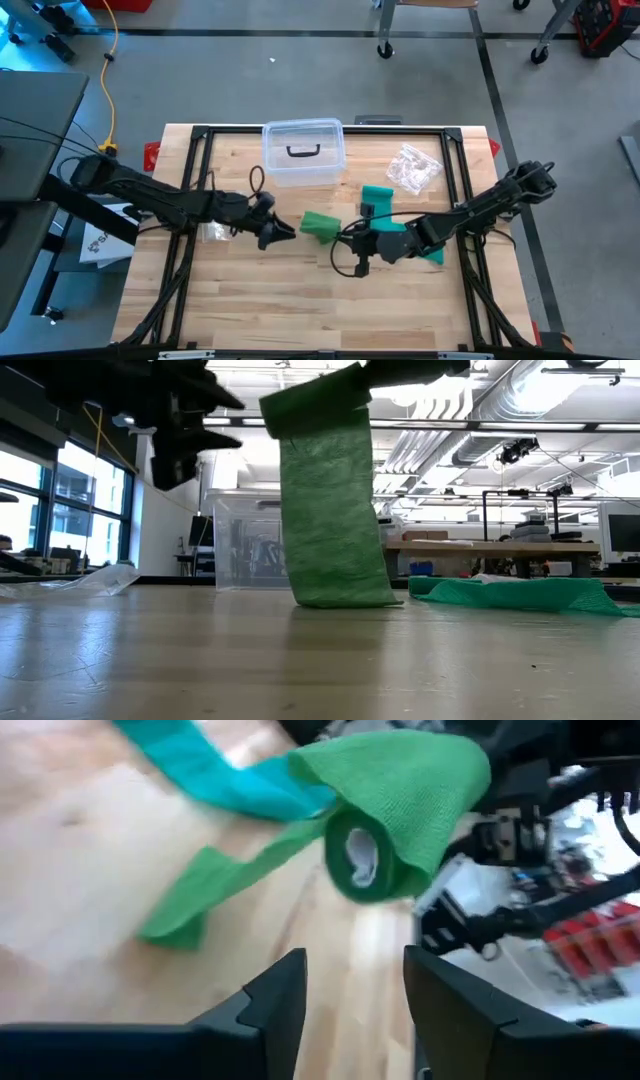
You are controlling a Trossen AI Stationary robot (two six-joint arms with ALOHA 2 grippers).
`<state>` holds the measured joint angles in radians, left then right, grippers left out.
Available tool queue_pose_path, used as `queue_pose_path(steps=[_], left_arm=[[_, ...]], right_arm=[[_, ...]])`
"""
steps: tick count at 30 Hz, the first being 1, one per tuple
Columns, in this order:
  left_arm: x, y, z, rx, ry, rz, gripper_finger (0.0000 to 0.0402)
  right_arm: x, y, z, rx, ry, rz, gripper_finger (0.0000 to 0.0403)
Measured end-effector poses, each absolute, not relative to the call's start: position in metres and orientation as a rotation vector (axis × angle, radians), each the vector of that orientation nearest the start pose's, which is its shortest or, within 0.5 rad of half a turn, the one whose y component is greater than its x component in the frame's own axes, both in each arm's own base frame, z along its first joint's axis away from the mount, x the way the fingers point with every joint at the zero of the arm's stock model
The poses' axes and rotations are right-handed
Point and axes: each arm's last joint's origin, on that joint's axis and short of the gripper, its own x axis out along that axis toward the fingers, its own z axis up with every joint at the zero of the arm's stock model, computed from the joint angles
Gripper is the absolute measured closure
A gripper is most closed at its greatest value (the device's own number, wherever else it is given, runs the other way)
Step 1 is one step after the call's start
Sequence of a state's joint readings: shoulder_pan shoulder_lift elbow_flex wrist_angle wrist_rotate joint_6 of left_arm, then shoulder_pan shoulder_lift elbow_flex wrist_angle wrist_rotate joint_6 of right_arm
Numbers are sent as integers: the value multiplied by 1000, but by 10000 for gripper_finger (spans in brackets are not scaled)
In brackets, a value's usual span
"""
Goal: Roll bandage
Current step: Roll the green bandage
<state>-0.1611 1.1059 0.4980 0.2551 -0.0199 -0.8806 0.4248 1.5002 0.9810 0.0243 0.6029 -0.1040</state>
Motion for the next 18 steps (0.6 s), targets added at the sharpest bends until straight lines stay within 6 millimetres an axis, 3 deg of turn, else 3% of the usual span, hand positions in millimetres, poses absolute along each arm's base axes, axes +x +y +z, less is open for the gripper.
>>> queue_pose_path(steps=[5,9,14,18], left_arm=[[203,-25,232,-743,337,119,241],[193,-29,245,-521,251,100,241],[198,-46,259,-234,69,90,241],[213,-54,258,-58,-16,124,241]], right_arm=[[298,120,260,-328,422,-145,402],[291,119,278,-296,354,-132,402],[275,116,311,-252,215,-82,403],[266,112,326,-215,150,-45,403]])
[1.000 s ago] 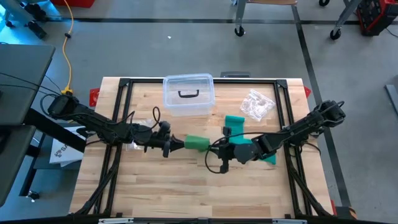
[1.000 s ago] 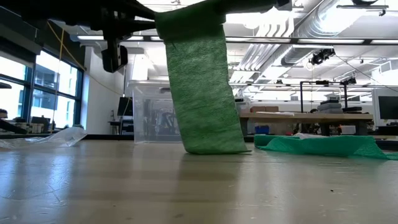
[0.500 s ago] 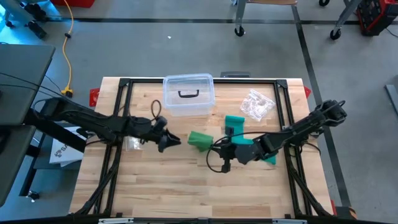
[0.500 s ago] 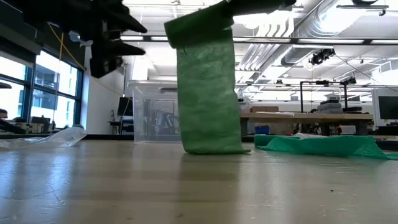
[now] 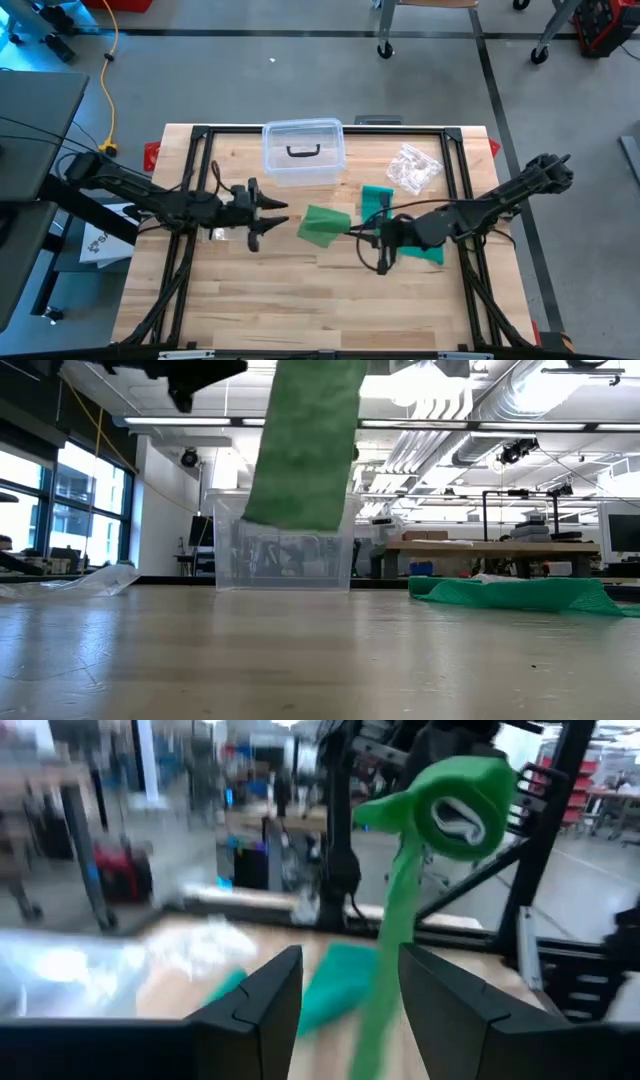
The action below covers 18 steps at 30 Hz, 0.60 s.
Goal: Roll bandage
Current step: Roll the green bandage
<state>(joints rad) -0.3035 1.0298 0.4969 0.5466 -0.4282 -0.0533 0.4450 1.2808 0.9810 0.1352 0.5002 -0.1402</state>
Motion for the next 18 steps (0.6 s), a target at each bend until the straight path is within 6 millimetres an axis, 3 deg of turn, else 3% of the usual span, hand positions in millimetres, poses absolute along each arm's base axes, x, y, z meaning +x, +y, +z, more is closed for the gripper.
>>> queue_pose_path(steps=[5,12,16,18], left_arm=[[239,-57,250,2,-109,71,225],[278,-62,243,21,-107,-98,198],[298,-65,246,48,-94,-49,204],[305,-66,244,82,-58,-17,228]], right_arm=[[265,112,331,-211,111,-5,403],[265,112,333,-211,96,1,403],[265,113,332,-213,99,1,403],[265,112,333,-208,90,0,403]])
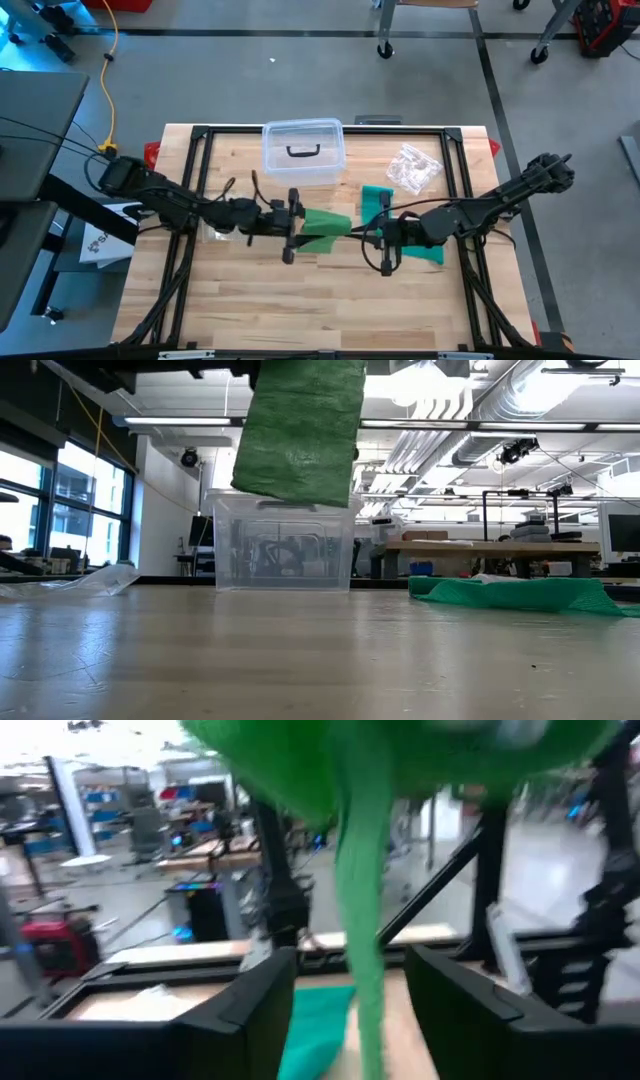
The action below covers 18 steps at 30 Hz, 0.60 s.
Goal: Roll bandage
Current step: Roll the green bandage
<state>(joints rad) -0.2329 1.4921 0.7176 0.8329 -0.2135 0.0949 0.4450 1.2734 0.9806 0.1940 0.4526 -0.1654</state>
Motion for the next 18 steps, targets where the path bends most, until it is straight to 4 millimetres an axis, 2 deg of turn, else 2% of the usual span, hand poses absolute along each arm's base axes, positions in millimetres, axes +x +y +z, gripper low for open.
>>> queue_pose_path(steps=[2,5,6,11,18], left_arm=[[310,-66,239,112,-2,14,272],[313,-64,228,120,88,68,368],[313,-62,224,112,118,87,384],[309,-58,198,41,222,96,399],[308,-80,178,-87,304,-141,401]], right_arm=[[264,112,335,-205,83,-1,403],[261,112,340,-189,57,2,403],[260,112,343,-177,37,2,403],[250,113,356,-180,-32,-6,403],[244,110,363,-283,-51,-184,403]])
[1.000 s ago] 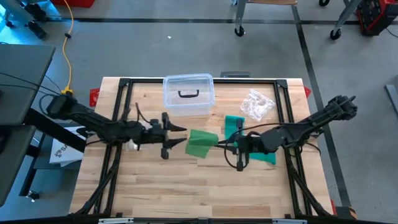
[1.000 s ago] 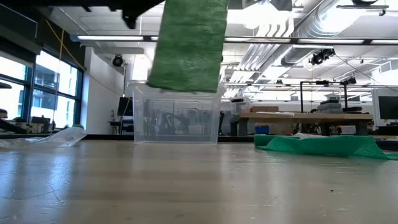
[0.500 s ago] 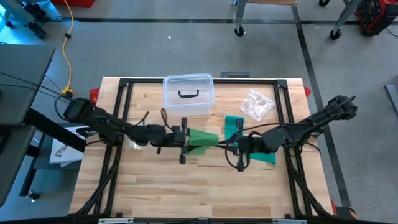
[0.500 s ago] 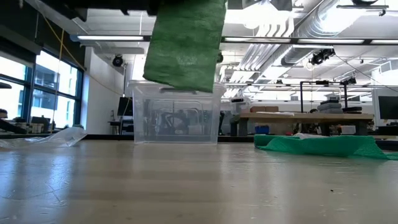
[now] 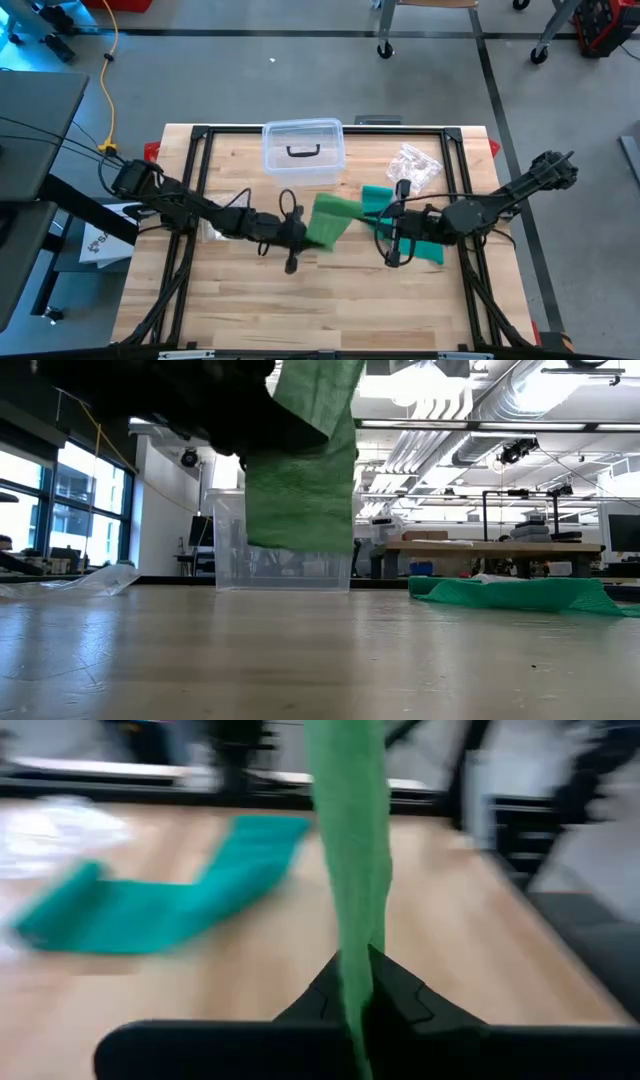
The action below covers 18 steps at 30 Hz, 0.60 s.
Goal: Roll bandage
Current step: Roll the green bandage
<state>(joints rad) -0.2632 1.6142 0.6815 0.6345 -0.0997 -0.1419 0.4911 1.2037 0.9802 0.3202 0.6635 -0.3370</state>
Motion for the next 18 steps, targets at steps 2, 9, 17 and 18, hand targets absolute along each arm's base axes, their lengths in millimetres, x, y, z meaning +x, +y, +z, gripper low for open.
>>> queue_pose_path(steps=[2,9,17,18], left_arm=[[309,-88,175,-119,313,-184,401],[317,-98,175,-164,313,-184,401],[321,-83,174,-172,346,-134,387],[321,-80,172,-178,357,-130,378]], right_arm=[[244,109,363,-305,-42,-224,403],[244,109,361,-350,-14,-243,403],[245,109,355,-372,36,-232,403],[245,109,353,-376,49,-230,403]])
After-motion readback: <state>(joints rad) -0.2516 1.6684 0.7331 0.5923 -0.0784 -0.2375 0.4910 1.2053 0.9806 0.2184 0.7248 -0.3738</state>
